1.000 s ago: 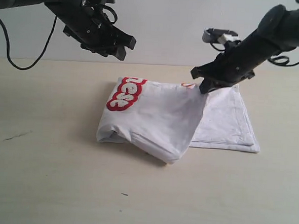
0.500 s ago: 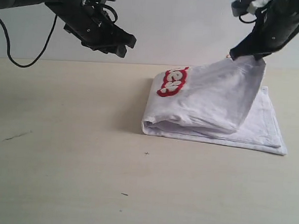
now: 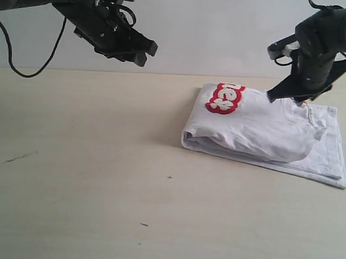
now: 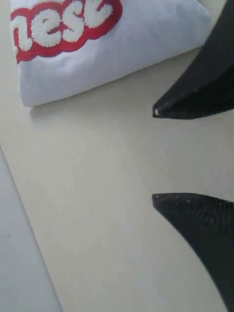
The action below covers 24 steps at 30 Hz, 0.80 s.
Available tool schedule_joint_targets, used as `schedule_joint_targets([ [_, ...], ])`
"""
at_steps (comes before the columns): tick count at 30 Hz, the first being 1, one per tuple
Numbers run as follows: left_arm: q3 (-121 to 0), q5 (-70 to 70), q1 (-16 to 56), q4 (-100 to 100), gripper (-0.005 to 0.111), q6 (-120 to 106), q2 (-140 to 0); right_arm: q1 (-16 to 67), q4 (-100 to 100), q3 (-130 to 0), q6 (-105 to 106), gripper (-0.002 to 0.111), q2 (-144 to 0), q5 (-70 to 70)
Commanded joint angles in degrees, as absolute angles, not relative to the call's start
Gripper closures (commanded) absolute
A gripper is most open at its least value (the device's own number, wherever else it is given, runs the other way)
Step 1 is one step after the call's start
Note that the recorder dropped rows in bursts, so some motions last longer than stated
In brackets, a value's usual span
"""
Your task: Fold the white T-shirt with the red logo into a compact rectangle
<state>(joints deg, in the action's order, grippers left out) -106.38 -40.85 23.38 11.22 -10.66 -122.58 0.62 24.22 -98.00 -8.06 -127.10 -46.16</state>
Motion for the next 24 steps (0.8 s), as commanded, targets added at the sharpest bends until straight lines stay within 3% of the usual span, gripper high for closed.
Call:
schedule_joint_targets([
  [1,-106.44,-40.34,23.27,11.24,0.074,-11.89,-122.38,1.38,-5.64,-98.18,13.02,0.108,-129.61,-42.98],
  [4,-106.44,-40.60,22.91,11.14,0.107,-12.13,-121.54,3.33,-10.43,-98.18,14.31,0.108,-133.43,-43.13],
  [17,-101.10,-42.97,16.14,11.37,0.107,-11.28,-115.23,17.61,-22.35,-102.81,25.75,0.108,-139.35,-47.79],
  [22,-94.99,-42.30,15.40,14.72,0.107,-17.35,-113.73,18.35,-23.68,-106.63,25.46,0.108,-139.09,-52.19],
  [24,-91.82,-41.69,15.40,23.16,0.107,-26.79,-113.73,18.06,-23.56,-107.53,26.05,0.103,-137.59,-54.45],
])
